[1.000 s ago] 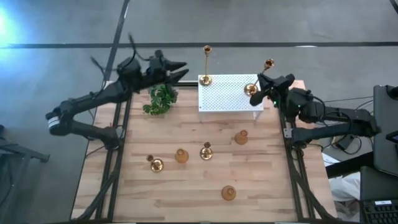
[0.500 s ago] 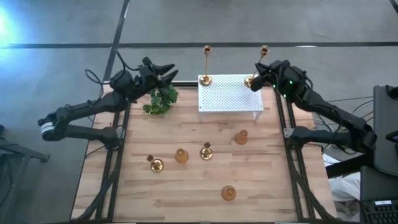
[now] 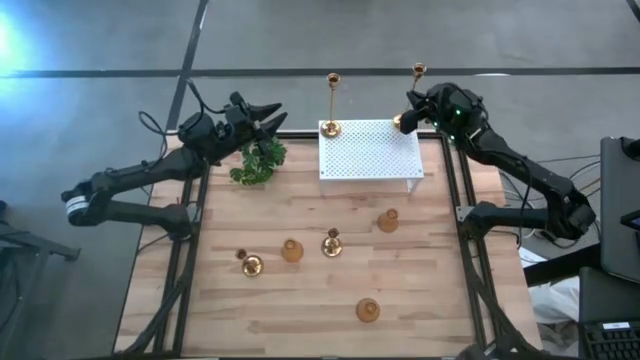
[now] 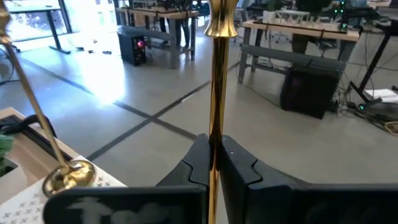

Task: Pick & Place candle stick holders
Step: Put the top gold candle holder on the shelf

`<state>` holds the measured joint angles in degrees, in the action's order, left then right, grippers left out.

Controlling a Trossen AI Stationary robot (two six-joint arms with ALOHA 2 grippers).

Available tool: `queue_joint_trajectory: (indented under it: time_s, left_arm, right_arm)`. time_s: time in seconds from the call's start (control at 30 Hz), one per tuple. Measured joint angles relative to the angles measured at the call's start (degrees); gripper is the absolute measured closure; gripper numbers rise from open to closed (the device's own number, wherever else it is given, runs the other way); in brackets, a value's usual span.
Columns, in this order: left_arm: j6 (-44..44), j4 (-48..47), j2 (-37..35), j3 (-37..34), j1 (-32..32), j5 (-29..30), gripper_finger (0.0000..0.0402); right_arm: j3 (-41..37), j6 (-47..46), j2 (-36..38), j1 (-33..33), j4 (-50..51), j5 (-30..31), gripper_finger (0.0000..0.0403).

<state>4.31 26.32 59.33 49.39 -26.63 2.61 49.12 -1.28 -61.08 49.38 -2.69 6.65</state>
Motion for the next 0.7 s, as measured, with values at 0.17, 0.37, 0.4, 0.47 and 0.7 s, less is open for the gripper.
queue_joint_trajectory:
  time_s: [0.17, 0.37, 0.4, 0.47, 0.7]
  left_arm:
    - [-0.02, -0.63, 0.0, 0.02, -0.02, 0.39, 0.0264]
    - [-0.01, -0.74, 0.0, 0.02, -0.08, 0.57, 0.0264]
    - [-0.01, -0.74, 0.0, 0.03, -0.13, 0.55, 0.0264]
    - [-0.02, -0.74, 0.0, 0.02, -0.14, 0.55, 0.0264]
    - [-0.02, -0.73, 0.0, 0.02, -0.15, 0.55, 0.0264]
  right_arm:
    - [-0.21, 0.22, -1.14, 2.51, -2.38, -2.83, 0.0394]
    - [-1.68, -0.53, -2.65, 5.07, -4.66, -7.99, 0.0394]
    - [-2.16, -0.81, -2.82, 5.2, -5.16, -8.03, 0.0394]
    - [-3.32, -1.3, -2.86, 5.53, -6.43, -8.06, 0.0394]
    - [-5.14, -1.39, -2.36, 6.24, -6.93, -8.02, 0.0394]
